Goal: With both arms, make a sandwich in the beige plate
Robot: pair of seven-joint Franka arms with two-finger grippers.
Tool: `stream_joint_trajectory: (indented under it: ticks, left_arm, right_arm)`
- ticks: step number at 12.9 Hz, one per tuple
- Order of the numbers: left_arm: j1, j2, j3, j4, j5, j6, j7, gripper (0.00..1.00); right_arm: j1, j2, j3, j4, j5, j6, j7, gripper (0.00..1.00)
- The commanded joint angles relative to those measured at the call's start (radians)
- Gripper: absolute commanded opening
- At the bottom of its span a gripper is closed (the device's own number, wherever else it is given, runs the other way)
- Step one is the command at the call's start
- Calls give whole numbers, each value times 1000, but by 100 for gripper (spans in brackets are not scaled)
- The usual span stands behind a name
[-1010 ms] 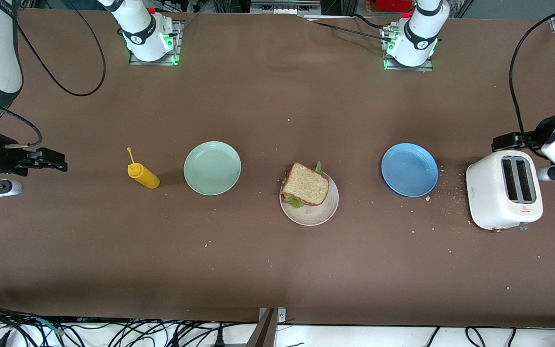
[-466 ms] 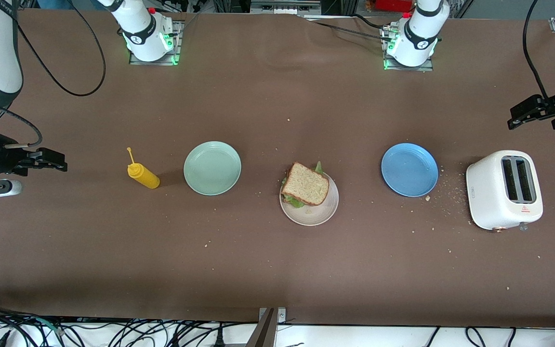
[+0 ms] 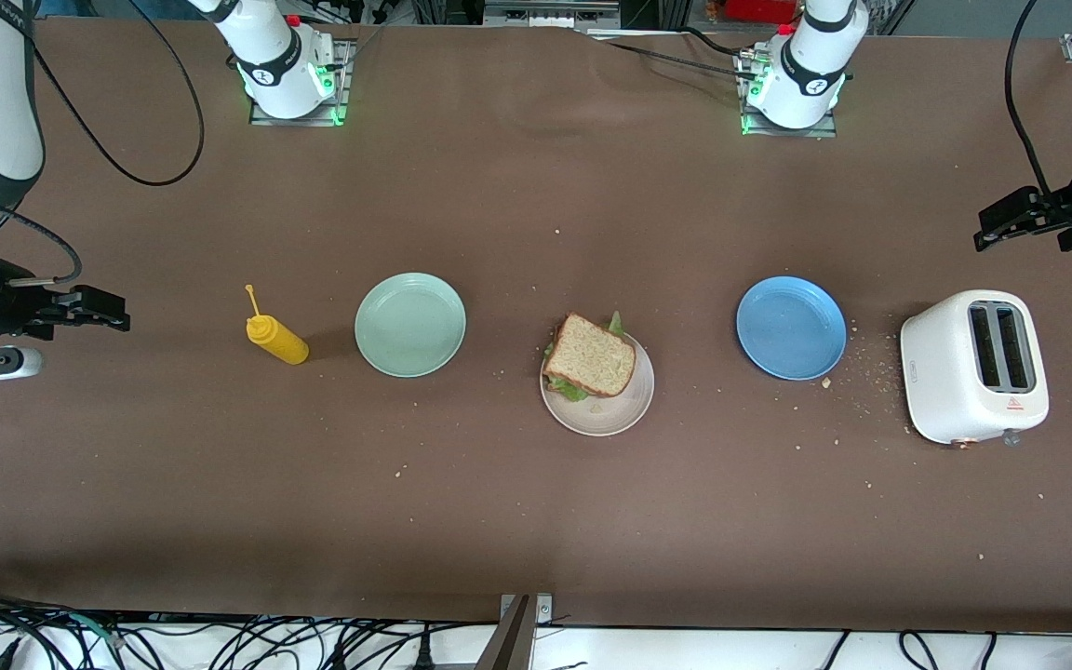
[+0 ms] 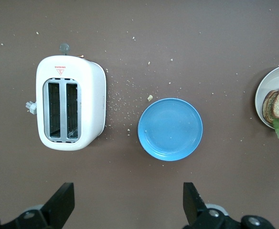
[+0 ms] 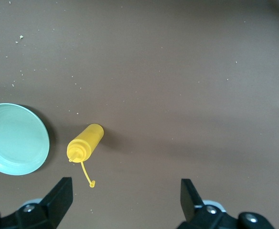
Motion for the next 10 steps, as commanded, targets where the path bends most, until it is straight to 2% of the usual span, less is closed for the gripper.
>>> stream_joint_trajectory:
  ticks: [1,10]
  left_arm:
    - [8,3,-7,1,-21,7,22,100]
    - [14,26,-6,-9,-13,28,25,100]
  right_arm:
    - [-7,-27,4,-29,11,-2,-17,100]
    - [-6,-27,4,-26,6,-3,37,100]
